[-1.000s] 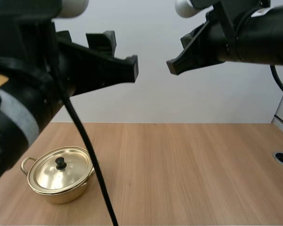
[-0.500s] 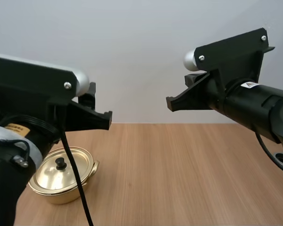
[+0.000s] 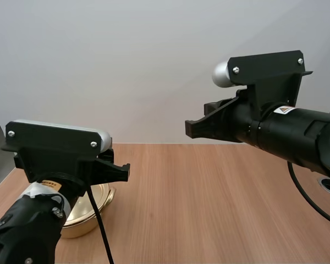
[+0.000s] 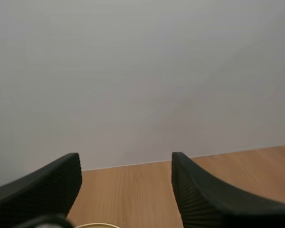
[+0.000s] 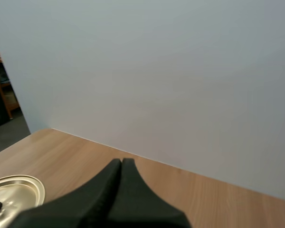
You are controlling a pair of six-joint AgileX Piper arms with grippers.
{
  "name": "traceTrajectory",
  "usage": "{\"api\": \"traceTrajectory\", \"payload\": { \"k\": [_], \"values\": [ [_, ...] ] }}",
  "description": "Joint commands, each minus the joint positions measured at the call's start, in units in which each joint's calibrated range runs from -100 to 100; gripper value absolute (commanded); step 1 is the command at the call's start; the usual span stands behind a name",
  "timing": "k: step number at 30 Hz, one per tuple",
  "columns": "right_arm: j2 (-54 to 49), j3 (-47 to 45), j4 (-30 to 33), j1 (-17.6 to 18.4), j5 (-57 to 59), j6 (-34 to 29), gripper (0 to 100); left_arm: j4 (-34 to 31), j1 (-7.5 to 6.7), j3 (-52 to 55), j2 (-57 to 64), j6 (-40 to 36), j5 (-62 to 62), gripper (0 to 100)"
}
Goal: Open the pot, put the car inside, and close it
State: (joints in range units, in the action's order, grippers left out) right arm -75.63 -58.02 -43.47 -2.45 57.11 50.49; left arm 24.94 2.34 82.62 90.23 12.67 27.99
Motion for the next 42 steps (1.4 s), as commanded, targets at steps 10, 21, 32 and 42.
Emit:
{"api": "traceTrajectory", "payload": {
  "k": [10,21,32,42],
  "values": [
    [-0.02,-0.18,21.76,0.02,-1.0,-9.95,0,-0.79,-0.05,7.82,0.1,-3.0,-0.02,90],
    [-0.02,-0.29,31.71,0.02,7.55,-23.43,0,-0.89,-1.35,17.38,0.1,-3.0,-2.15,90],
    [-0.02,-8.87,31.71,0.02,-1.77,-23.65,0,-0.42,-3.68,17.38,0.1,-3.28,-4.45,90],
    [-0.02,-19.66,31.71,0.02,-30.27,-22.43,0,-0.52,-3.54,17.38,0.1,-2.94,-4.62,90]
  ]
}}
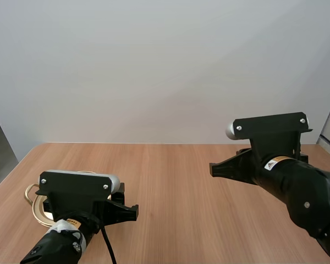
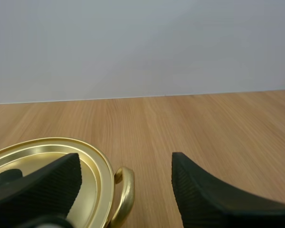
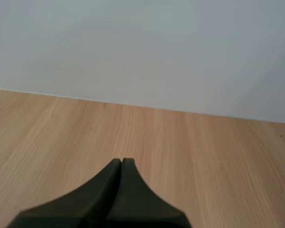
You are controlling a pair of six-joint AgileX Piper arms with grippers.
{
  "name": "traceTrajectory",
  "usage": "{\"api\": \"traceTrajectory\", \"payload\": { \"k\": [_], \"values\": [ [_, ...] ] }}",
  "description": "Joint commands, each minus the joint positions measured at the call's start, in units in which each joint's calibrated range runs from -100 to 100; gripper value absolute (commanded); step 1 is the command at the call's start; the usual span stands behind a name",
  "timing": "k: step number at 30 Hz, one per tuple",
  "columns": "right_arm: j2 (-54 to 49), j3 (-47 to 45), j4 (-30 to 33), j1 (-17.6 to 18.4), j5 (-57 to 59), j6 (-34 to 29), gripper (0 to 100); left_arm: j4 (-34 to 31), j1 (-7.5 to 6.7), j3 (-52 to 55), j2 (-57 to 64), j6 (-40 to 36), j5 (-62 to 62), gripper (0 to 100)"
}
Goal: Open the pot, put the car inside, and close it
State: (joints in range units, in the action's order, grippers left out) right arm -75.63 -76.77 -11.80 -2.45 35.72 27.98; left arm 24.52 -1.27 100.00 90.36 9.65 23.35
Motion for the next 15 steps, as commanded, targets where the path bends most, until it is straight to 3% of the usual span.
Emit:
{"api": "traceTrajectory", "payload": {
  "k": [1,5,11,15],
  "values": [
    [-0.02,-1.07,0.03,0.02,-8.69,0.08,0,-0.1,0.07,0.0,-0.03,0.08,0.02,90],
    [-0.02,-1.46,-0.39,0.02,-11.83,0.08,0,-0.1,0.07,0.0,-0.03,0.08,0.02,90],
    [-0.02,-1.44,-0.86,0.02,-38.2,-0.02,0,-0.1,0.07,0.0,-0.03,0.08,0.02,90],
    [-0.02,-1.44,-0.74,0.02,-30.19,-0.02,0,-0.1,0.07,0.0,-0.03,0.08,0.02,90]
  ]
}}
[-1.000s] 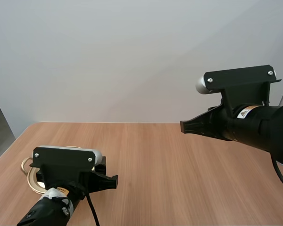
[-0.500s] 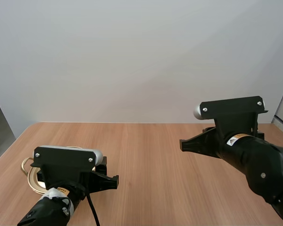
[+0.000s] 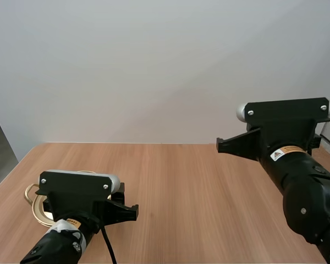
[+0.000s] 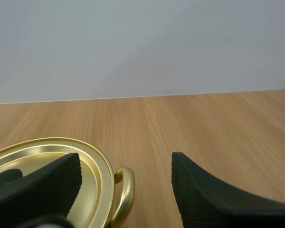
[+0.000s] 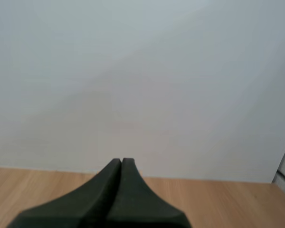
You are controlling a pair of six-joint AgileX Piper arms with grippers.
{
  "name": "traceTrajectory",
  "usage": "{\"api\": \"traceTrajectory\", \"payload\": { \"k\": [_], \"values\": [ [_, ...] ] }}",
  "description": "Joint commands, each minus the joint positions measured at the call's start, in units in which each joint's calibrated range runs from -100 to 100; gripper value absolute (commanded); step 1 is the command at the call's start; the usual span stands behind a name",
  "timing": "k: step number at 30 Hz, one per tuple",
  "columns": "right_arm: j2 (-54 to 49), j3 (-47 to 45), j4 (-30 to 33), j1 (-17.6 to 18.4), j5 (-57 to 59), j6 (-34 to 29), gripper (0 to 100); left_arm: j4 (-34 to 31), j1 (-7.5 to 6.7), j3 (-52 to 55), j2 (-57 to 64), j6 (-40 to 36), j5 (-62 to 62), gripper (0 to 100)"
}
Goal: Open the pot, put the car inside, and close it
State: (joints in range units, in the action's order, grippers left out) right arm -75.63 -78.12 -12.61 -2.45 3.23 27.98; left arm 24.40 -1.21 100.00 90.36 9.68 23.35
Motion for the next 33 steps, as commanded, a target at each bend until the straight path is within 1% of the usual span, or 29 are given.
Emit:
{"api": "traceTrajectory", "payload": {
  "k": [1,3,5,9,15,19,21,25,31,33],
  "values": [
    [-0.02,-0.09,0.07,0.02,5.88,-0.02,0,0.01,0.01,0.0,-0.03,0.05,0.02,90],
    [-0.02,-0.09,-0.22,0.02,14.64,-0.02,0,0.01,0.01,0.0,-0.03,0.05,0.02,90],
    [-0.02,-0.09,-0.94,0.02,20.78,-0.02,0,0.01,0.01,0.0,-0.03,0.05,0.02,90],
    [-0.02,-0.09,-0.84,0.02,23.81,-0.02,0,0.01,0.01,0.0,-0.03,0.05,0.02,90],
    [-0.02,-0.73,-0.94,0.02,24.73,-0.02,0,0.01,0.01,0.0,-0.03,0.05,0.02,90],
    [-0.16,-6.4,-1.38,0.02,19.18,-0.02,0,0.01,0.01,0.0,-0.03,0.05,0.02,90],
    [-1.18,-9.6,-0.57,0.02,15.46,-0.02,0,0.01,0.01,0.0,-0.03,0.05,0.02,90],
    [-5.77,-14.4,-0.36,0.09,9.94,0.08,0,0.01,0.01,0.0,-0.03,0.05,0.02,90],
    [-14.4,-18.25,-0.42,0.15,10.15,5.51,0,0.01,0.01,0.0,-0.03,0.05,0.02,90],
    [-17.79,-18.49,-0.42,0.52,12.44,6.33,0,0.01,0.01,0.0,-0.03,0.05,0.02,90]
  ]
}}
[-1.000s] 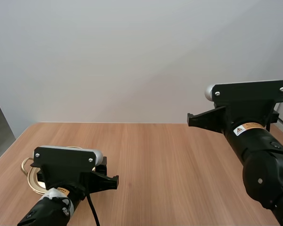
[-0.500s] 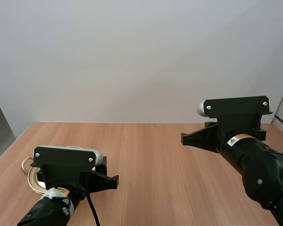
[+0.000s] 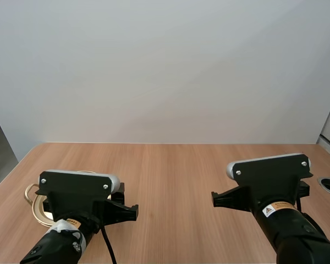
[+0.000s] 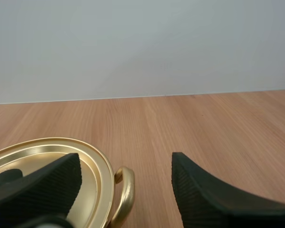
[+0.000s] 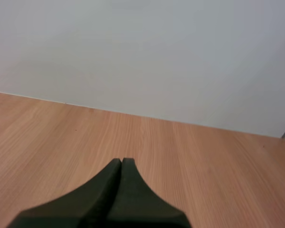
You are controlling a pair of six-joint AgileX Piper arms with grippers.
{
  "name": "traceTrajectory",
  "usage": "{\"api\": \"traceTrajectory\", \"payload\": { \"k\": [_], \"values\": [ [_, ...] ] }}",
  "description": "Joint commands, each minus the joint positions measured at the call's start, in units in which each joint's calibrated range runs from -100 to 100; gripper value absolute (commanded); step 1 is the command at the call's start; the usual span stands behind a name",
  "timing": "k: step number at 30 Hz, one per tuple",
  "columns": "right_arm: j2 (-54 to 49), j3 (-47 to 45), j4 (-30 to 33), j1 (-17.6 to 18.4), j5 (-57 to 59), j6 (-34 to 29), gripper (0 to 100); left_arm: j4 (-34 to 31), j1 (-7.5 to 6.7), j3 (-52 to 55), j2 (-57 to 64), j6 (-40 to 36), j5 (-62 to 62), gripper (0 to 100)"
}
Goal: Open the pot, put the car inside, and close it
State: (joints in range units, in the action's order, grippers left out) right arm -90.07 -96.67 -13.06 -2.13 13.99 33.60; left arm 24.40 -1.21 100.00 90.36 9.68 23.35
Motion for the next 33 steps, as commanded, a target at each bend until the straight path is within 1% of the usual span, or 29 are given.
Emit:
{"api": "traceTrajectory", "payload": {
  "k": [1,4,5,9,17,26,28,29,30,31,33],
  "values": [
    [-5.14,0.06,0.39,0.39,4.1,0.71,0,0.01,0.01,0.0,-0.03,0.05,0.02,90],
    [-9.93,0.0,0.42,0.65,12.87,0.22,0,0.01,0.01,0.0,-0.03,0.05,0.02,90],
    [-9.93,0.0,0.42,0.71,16.57,-0.08,0,0.01,0.01,0.0,-0.03,0.05,0.02,90],
    [-9.93,-0.26,-0.7,1.26,25.01,-0.08,0,0.01,0.01,0.0,-0.03,0.05,0.02,90],
    [-9.93,-0.44,-0.57,1.26,24.67,-0.09,0,0.01,0.01,0.0,-0.03,0.05,0.02,90],
    [-9.93,-0.44,-0.71,1.26,23.51,-2.26,0,0.31,-0.01,0.0,-0.03,-0.3,0.02,90],
    [-9.93,-0.44,-0.71,1.26,23.32,-3.12,0,0.31,-0.01,0.0,-0.03,-0.3,0.26,82],
    [-9.93,-0.44,-0.38,1.26,23.32,-3.36,0,0.31,-0.01,0.0,-0.03,-0.3,0.26,74],
    [-9.93,-0.44,-0.35,1.26,23.32,-3.37,0,0.31,-0.01,0.0,-0.03,-0.3,0.26,62],
    [-9.93,-0.44,-0.27,1.26,23.32,-3.37,0,0.45,-0.01,0.0,-0.03,-0.3,0.08,46],
    [-9.93,-0.44,0.09,1.26,23.32,-3.37,0,0.57,-0.01,0.0,-0.03,-0.3,0.08,10]
  ]
}}
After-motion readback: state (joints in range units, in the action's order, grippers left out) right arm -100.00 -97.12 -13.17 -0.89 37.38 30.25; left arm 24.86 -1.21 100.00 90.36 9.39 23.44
